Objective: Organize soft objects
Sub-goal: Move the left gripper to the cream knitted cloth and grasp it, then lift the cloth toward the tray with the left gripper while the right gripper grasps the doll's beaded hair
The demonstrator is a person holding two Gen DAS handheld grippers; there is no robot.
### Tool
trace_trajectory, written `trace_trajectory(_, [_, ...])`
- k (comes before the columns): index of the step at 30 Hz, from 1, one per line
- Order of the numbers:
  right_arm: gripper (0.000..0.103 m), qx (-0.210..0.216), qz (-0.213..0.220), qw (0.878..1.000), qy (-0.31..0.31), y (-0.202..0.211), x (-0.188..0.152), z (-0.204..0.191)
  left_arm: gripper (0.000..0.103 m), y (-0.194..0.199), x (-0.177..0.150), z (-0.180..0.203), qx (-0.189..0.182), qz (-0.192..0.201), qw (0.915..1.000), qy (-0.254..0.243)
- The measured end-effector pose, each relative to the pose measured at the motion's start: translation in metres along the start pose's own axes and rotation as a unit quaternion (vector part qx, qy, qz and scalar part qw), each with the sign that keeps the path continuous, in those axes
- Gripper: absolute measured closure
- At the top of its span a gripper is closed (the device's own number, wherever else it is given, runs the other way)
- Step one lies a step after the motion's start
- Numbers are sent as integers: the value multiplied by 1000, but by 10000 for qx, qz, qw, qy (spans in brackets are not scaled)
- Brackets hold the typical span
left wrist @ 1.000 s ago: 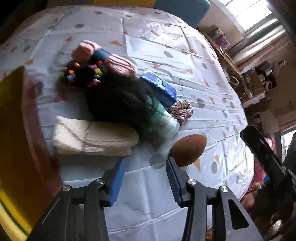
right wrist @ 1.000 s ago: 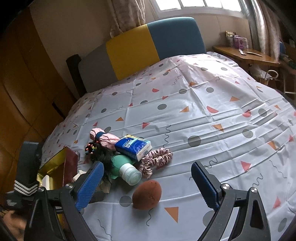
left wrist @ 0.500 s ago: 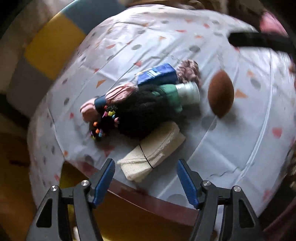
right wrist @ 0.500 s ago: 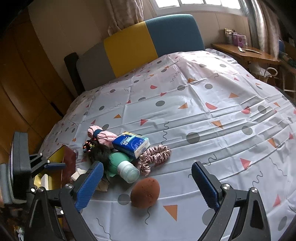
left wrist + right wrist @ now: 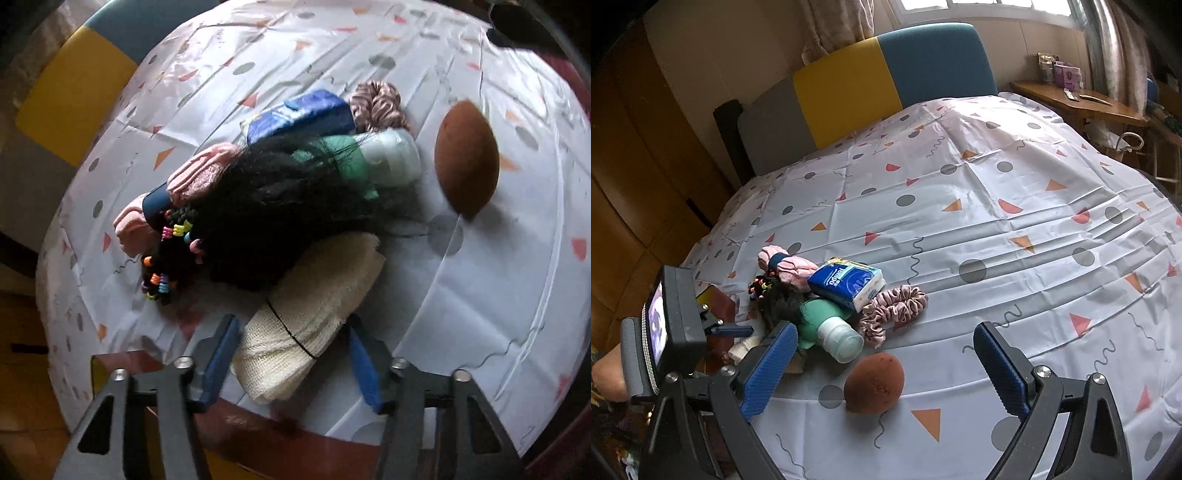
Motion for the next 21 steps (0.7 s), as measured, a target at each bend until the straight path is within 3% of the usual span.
trace_trajectory(4, [6,-12,-7,10000,-10,0,0,0,79,15,-8,9,-305,157,9994,-10])
trace_trajectory(5, [6,-13,-6,10000,-9,0,0,0,82,20,-11,10,-415,205,9989,30])
trace_trajectory(9, [6,-44,-2,10000,2,0,-1,0,84,33,-25,16,-1100,296,9932,256])
trace_trajectory(13, [6,-70,1,10000,-3,1,-1,0,85,56,-40,27,-1880,683,9773,694])
trace_trajectory(18, [6,-84,-47,9999,33,-2,-3,0,85,85,-54,39,-2120,1099,9645,1127])
trace_trajectory(21, [6,-80,-63,9998,141,-2,-5,-4,85,104,-65,36,-2224,1389,9525,1547])
Point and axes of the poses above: each gripper's, at about its wrist camera, not at the fingertips, and y roughly against the way its jaws point, z to its right, x to its top, the point moved 2 cm from there along -y, roughly the way its jaws point, and after that the axes turned 4 degrees about -z, right-handed, at the moved point
